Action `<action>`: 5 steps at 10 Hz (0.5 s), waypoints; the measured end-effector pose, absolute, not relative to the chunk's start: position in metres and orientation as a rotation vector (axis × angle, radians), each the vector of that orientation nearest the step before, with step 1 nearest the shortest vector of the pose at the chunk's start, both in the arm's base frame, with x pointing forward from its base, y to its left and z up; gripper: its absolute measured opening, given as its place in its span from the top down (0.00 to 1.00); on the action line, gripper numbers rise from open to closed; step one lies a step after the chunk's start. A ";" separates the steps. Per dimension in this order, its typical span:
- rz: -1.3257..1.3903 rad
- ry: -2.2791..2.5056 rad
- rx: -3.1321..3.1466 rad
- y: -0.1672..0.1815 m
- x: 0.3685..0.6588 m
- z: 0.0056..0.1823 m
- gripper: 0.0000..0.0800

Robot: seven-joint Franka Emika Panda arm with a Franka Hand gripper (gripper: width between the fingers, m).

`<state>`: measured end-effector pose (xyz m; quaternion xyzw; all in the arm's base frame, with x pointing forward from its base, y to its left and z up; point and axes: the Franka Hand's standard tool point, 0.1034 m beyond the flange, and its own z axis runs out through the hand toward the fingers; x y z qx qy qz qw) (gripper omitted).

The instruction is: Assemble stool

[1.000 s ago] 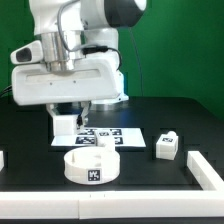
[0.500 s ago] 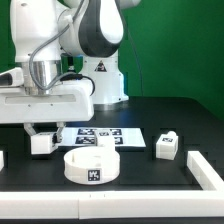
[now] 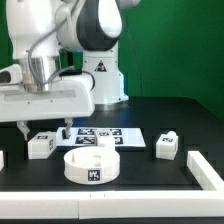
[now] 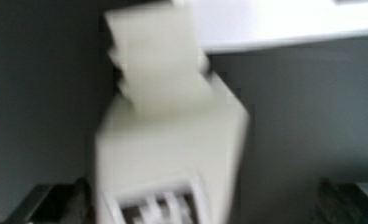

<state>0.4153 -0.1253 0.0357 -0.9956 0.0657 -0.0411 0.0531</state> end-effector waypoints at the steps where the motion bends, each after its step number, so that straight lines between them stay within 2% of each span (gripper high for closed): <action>1: -0.124 0.156 -3.019 -0.110 0.433 0.049 0.19; 3: -0.107 0.123 -2.986 -0.098 0.466 0.066 0.19; 4: -0.116 0.128 -2.980 -0.094 0.480 0.065 0.19; 5: -0.110 0.136 -2.977 -0.076 0.493 0.062 0.19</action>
Offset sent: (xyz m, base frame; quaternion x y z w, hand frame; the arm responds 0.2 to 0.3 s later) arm 0.0566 0.0105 0.0068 0.0185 -0.0361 -0.0276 0.9988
